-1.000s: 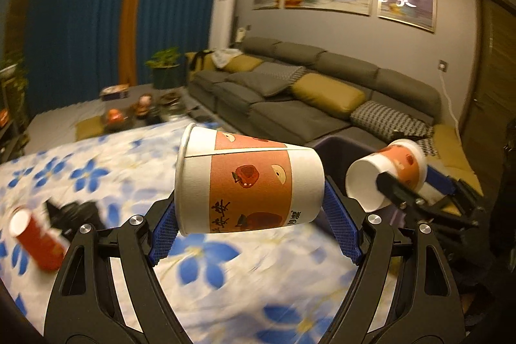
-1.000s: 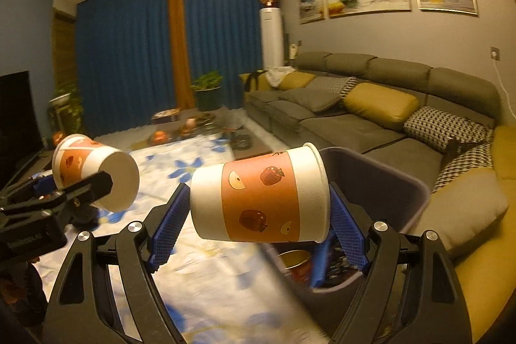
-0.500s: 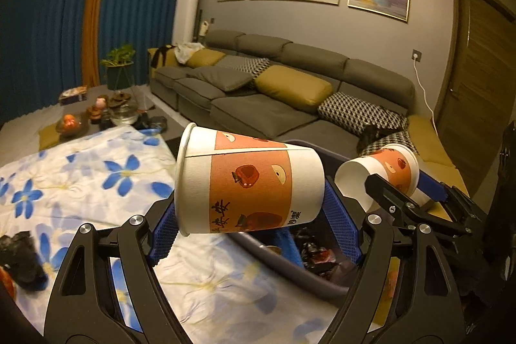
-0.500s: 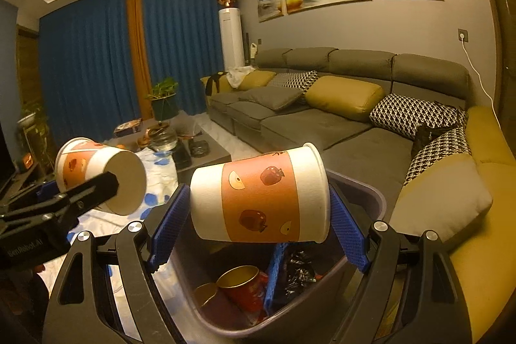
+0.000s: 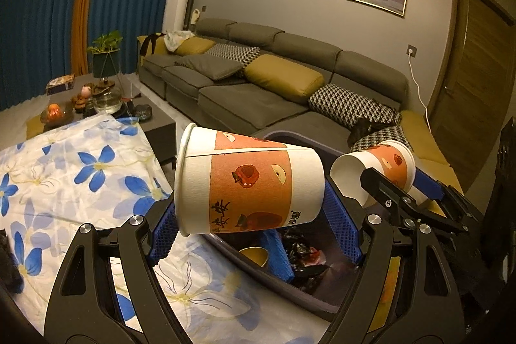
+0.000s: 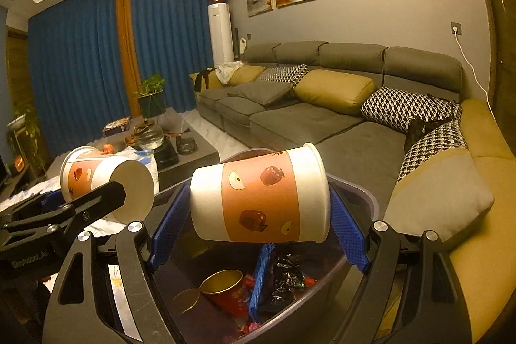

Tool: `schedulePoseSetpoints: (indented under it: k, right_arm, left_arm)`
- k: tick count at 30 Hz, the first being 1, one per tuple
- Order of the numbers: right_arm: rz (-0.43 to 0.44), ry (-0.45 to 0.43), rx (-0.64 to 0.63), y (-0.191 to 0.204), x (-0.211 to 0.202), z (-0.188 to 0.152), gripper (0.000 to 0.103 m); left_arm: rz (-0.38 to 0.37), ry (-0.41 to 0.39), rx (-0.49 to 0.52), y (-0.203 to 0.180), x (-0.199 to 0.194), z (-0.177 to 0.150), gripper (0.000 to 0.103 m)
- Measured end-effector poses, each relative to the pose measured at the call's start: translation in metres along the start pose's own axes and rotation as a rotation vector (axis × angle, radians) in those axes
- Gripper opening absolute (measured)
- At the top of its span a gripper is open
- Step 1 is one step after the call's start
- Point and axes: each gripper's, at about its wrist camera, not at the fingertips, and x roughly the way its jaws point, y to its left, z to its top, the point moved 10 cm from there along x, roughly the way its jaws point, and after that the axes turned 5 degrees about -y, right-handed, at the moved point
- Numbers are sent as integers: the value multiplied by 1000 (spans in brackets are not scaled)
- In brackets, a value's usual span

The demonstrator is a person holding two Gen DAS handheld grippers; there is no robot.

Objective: Collect trash
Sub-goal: 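Carry both white-orange cups with both tools over the grey bin, then open both tools to drop the two cups into the bin, then move both tools back toward the red cup and black bag on the bed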

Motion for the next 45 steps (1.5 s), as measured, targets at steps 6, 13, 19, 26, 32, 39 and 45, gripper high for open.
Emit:
schedulePoseSetpoints:
  k: [6,13,19,26,32,39,45]
  right_arm:
    - [-7,9,-1,-1,6,0,81]
    - [-21,21,-3,1,10,-1,81]
    - [-28,31,0,-1,16,-1,81]
    - [-31,29,22,-7,16,-2,83]
    - [-32,6,50,-12,3,3,84]
    - [-3,-60,12,8,-36,13,89]
    - [63,-75,-10,35,-62,10,95]
  left_arm:
    - [-4,10,-2,-3,5,-1,79]
    - [-12,26,-12,-2,13,-4,79]
    - [-39,42,-29,-3,19,-8,79]
    - [-101,48,-61,-9,22,-12,87]
    - [-86,24,-100,2,11,-11,92]
    - [-31,-18,-117,21,-25,-11,95]
    - [164,-73,-110,65,-88,-24,96]
